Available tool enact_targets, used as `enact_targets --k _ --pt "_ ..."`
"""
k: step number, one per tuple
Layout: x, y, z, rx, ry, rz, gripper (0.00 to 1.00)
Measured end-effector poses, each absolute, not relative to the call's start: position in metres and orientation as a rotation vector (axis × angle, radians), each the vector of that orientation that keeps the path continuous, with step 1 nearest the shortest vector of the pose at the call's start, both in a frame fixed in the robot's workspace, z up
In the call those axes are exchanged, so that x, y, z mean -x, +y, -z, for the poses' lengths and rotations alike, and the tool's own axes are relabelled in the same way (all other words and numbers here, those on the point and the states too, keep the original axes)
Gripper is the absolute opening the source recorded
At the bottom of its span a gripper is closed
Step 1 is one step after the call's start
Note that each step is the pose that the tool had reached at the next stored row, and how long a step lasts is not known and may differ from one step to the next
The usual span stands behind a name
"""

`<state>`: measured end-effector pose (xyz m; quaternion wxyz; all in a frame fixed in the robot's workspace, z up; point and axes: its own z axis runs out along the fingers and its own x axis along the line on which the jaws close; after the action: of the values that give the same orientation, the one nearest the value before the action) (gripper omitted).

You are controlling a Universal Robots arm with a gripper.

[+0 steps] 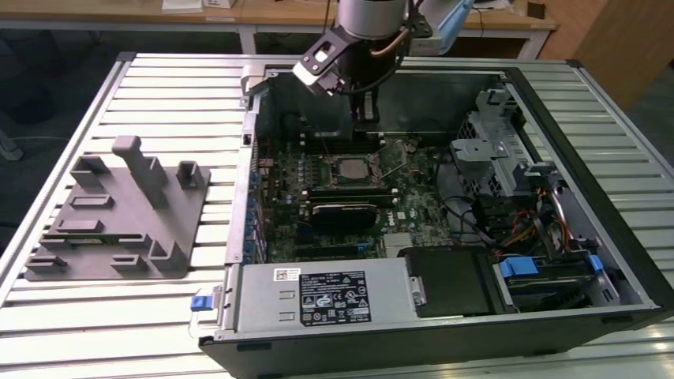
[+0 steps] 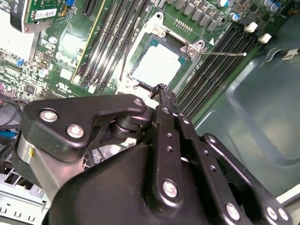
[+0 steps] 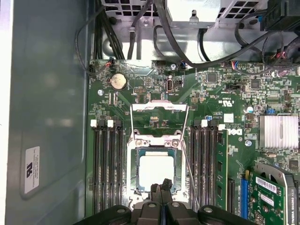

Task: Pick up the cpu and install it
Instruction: 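Close the cpu cover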

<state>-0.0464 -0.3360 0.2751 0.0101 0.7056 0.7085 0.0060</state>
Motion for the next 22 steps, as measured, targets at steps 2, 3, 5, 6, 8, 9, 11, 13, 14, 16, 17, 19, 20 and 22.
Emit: enact_targets --k 2,3,5,6,8,9,11,13,14,16,17,19,20,22 --pt "0.046 -0.336 -0.277 -2.202 2.212 -0.019 0.11" --pt "0.046 -0.336 -0.277 -2.202 2.212 -0.019 0.11" --pt "0.046 -0.336 -0.279 -2.202 2.212 -0.019 0.11" --pt "0.046 -0.336 -0.279 -2.202 2.212 -0.019 0.11" --pt "0.046 -0.336 -0.28 -2.202 2.212 -0.019 0.11" --pt "0.046 -0.336 -0.281 -2.202 2.212 -0.019 0.11" --pt "0.046 -0.336 -0.282 -2.202 2.212 -0.019 0.11" --pt "0.046 -0.336 -0.283 -2.202 2.212 -0.019 0.11" --pt "0.046 -0.336 -0.284 -2.202 2.212 -0.019 0.11" --pt "0.046 -0.336 -0.285 -2.202 2.212 -0.019 0.11" --pt "0.046 -0.336 -0.286 -2.202 2.212 -0.019 0.11" --pt "0.046 -0.336 -0.286 -2.202 2.212 -0.019 0.11" --pt "0.046 -0.336 -0.286 -2.203 2.212 -0.019 0.11" --pt "0.046 -0.336 -0.286 -2.202 2.212 -0.019 0.11"
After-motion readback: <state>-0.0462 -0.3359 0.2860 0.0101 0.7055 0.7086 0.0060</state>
